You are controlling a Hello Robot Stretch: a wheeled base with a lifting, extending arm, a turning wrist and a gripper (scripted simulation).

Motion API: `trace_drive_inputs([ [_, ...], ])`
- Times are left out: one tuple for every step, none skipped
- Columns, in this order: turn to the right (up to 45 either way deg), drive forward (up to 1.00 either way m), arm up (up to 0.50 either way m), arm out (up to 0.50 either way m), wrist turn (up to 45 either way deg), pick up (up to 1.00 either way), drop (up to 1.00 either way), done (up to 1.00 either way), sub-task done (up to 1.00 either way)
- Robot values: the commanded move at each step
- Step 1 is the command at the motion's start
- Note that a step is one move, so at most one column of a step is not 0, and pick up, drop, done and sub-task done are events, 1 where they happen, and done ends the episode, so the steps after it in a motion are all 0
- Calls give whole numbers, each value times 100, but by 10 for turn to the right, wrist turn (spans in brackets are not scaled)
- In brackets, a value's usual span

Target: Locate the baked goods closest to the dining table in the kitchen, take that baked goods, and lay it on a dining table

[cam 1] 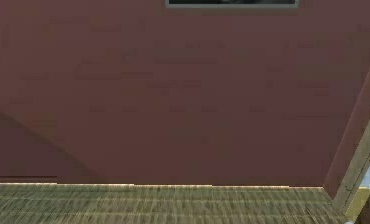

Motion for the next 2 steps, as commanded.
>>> trace_drive_inputs([
  [-150, 0, 0, 0, 0, 0, 0, 0, 0],
  [0, 50, 0, 0, 0, 0, 0, 0, 0],
])
